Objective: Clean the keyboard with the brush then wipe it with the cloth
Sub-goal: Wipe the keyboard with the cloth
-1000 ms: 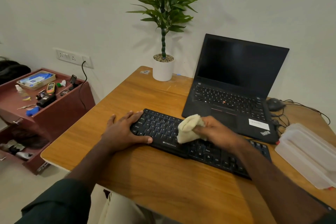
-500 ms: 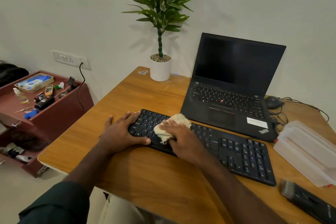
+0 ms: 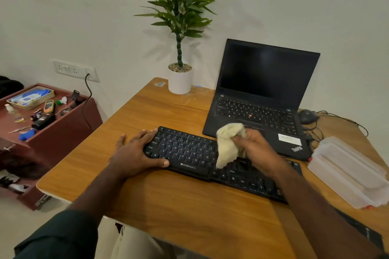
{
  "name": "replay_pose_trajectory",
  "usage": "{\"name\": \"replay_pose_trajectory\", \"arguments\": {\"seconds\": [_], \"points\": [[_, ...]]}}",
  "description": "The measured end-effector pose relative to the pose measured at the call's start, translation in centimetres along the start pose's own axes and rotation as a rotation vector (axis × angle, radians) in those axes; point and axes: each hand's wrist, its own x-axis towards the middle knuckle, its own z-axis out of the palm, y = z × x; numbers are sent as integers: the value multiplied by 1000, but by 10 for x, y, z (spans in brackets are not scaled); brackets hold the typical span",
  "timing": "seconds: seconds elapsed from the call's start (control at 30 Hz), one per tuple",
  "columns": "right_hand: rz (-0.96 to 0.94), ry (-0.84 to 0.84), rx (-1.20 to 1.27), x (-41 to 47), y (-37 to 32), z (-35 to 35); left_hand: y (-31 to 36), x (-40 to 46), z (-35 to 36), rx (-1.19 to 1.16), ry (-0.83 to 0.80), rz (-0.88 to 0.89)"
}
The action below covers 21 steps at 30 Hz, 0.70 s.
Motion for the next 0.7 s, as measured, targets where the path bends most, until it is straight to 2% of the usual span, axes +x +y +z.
{"name": "replay_pose_trajectory", "arguments": {"seconds": [0.03, 0.1, 0.13, 0.17, 0.3, 0.33, 0.4, 0.53, 0.63, 0.7], "points": [[-29, 159, 58, 4, -3, -2, 0, 0, 0, 2, -2, 1], [-155, 460, -90, 9, 0, -6, 0, 0, 0, 11, -7, 1], [-223, 529, -239, 10, 5, -6, 0, 1, 0, 21, -10, 1], [-273, 529, -392, 9, 10, -3, -1, 1, 0, 32, -12, 3], [-195, 194, -930, 1, 35, 32, -3, 3, 2, 40, -10, 4], [-169, 155, -990, 1, 39, 40, -3, 3, 2, 38, -11, 2], [-125, 104, -940, 0, 40, 54, -2, 2, 2, 34, -13, -2], [-128, -151, -795, -13, 34, 56, 0, 1, 2, 22, 0, -4], [-112, -314, -507, -25, 14, 35, 0, 1, 2, 30, 1, 6], [-94, -331, -339, -29, 6, 20, 0, 0, 3, 38, 7, 16]]}}
